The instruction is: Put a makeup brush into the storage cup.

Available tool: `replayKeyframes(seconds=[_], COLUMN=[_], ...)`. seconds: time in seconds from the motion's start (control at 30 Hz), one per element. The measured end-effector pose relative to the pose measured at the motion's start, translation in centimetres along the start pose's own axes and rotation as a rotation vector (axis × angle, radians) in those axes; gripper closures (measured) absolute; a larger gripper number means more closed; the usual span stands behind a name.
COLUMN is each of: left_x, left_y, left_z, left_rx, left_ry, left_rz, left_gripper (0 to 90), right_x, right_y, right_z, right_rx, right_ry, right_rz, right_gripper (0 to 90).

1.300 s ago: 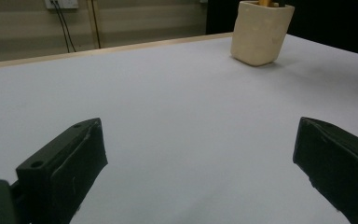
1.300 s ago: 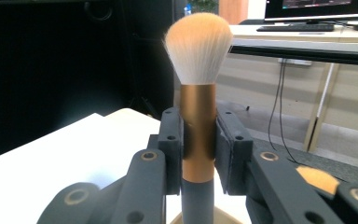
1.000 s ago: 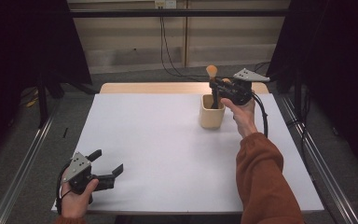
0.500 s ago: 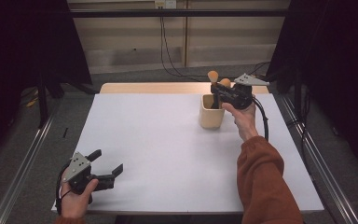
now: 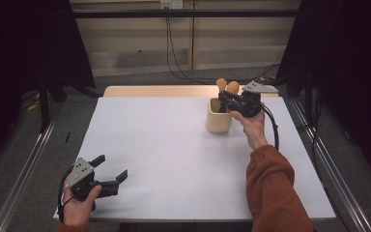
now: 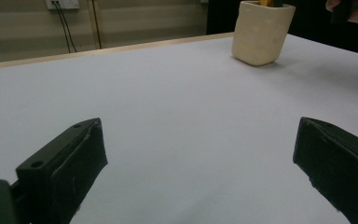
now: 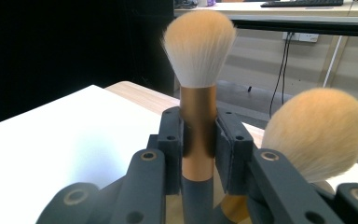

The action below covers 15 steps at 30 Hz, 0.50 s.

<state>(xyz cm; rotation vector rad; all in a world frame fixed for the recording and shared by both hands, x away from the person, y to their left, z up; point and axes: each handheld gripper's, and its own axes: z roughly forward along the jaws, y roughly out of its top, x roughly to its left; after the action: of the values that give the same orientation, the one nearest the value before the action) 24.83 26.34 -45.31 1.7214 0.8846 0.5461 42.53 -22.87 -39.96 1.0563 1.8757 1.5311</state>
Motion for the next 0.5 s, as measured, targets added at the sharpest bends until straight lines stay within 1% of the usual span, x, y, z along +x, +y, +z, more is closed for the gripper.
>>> replayKeyframes(seconds=[0.13, 0.37, 0.43, 0.5], left_x=[0.0, 0.0, 0.0, -0.1], left_y=[0.0, 0.0, 0.0, 0.0], left_z=[0.0, 0.0, 0.0, 0.1], left_rx=[0.000, 0.000, -0.001, 0.000], left_ry=[-0.004, -0.001, -0.007, -0.010], left_rz=[0.009, 0.001, 0.000, 0.002], left_gripper=[2.3, 2.4, 2.3, 2.3], right_x=[0.3, 0.3, 0.3, 0.3], right_y=[-0.3, -0.8, -1.0, -1.1], right_z=[0.1, 0.1, 0.1, 0.2], right_rx=[0.008, 0.021, 0.026, 0.038], right_ry=[-0.002, -0.004, -0.007, -0.006], right_rz=[-0.003, 0.000, 0.008, 0.001], right_gripper=[74.5, 74.5, 74.4, 74.4])
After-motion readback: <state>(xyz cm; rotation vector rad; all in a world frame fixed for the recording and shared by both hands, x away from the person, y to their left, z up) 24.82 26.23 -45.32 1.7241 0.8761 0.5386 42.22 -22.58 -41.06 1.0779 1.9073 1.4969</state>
